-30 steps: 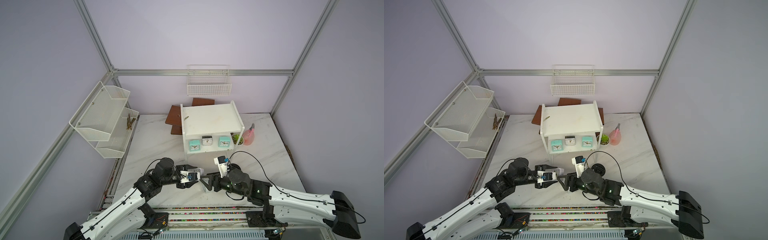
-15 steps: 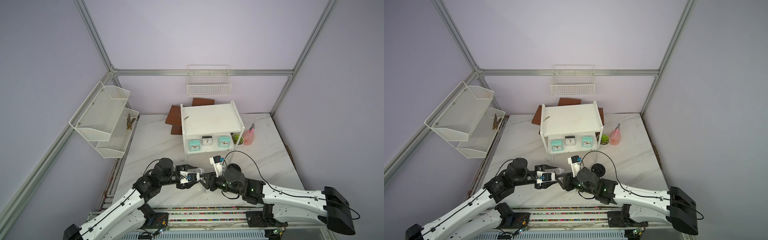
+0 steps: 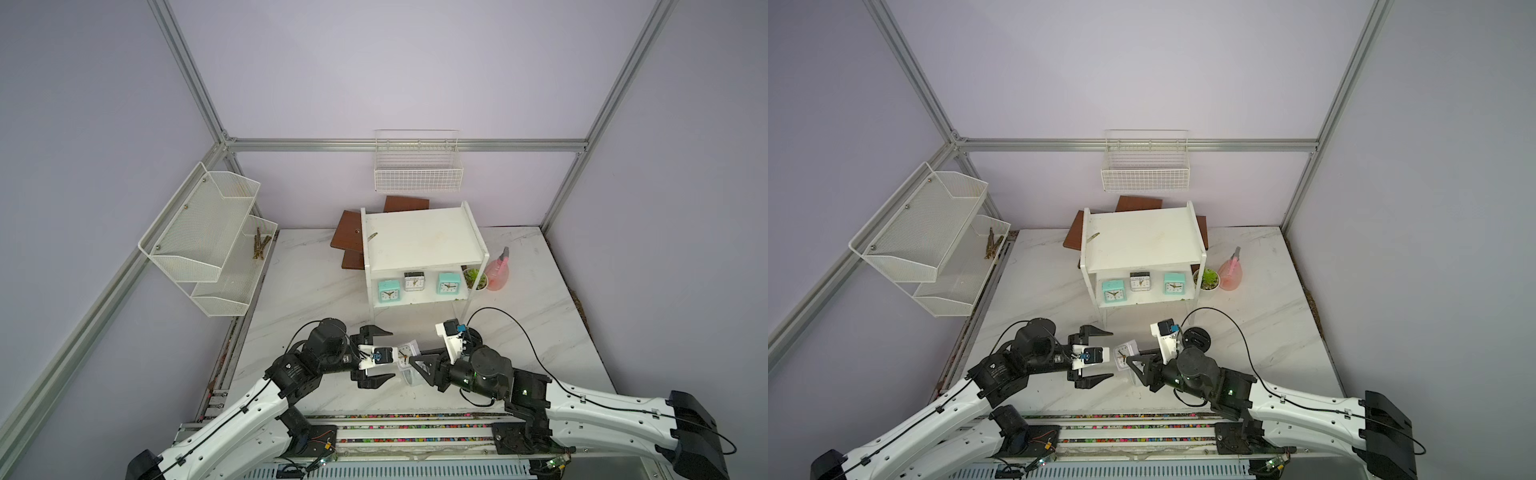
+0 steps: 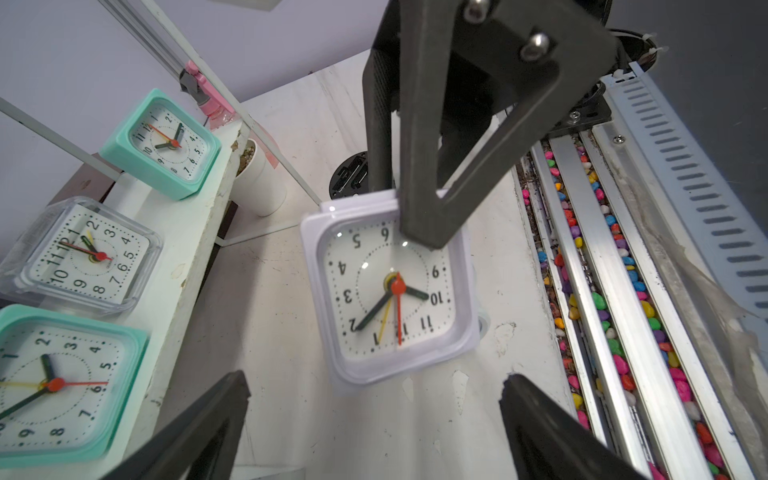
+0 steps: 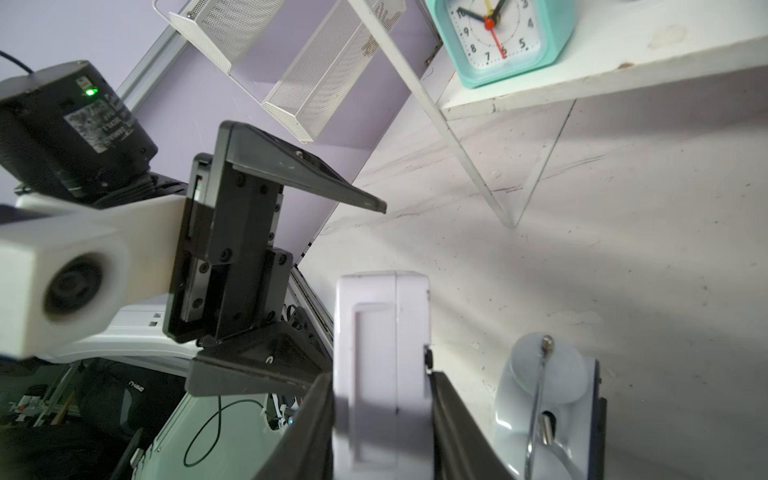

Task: Place the alarm clocks on the shelf by style
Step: Pick up the alarm from the center of the board.

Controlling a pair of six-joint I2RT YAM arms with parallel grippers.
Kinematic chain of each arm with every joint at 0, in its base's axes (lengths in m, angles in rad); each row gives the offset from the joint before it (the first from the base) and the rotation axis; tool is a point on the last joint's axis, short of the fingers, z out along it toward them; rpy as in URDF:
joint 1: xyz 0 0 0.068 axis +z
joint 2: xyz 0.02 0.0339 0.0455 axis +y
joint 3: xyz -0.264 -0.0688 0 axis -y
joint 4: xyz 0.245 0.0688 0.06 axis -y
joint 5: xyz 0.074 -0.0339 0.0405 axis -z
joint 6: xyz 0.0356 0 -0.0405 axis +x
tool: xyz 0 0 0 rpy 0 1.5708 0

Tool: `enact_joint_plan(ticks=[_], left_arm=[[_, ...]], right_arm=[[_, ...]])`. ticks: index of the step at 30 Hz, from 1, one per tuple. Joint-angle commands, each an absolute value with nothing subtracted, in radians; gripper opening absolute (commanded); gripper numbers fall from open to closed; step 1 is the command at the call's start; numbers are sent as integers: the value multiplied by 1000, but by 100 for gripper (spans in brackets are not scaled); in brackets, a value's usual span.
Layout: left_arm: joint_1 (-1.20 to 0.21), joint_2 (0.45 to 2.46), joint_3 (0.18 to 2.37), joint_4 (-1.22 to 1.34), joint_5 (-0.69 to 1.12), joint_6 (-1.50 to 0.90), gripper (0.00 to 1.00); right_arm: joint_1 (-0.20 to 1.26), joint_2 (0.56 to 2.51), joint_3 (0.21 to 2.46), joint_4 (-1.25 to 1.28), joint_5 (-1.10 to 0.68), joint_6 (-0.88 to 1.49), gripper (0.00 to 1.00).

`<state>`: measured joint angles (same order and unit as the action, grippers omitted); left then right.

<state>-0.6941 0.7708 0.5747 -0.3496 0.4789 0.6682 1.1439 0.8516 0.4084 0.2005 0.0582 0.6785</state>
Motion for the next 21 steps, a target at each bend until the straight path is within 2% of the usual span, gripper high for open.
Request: enact_joint_plan(ticks=[1, 12, 21], left_arm=[[-686, 762, 615, -381, 557, 618, 98], [-615, 802, 700, -439, 750, 458, 99], [-513, 846, 738, -441, 916, 382, 99]], right_arm=[[1136, 798, 371, 283, 64, 603, 36], [1135, 743, 279, 491, 35, 613, 35], [1136, 735, 293, 486, 23, 596, 34]])
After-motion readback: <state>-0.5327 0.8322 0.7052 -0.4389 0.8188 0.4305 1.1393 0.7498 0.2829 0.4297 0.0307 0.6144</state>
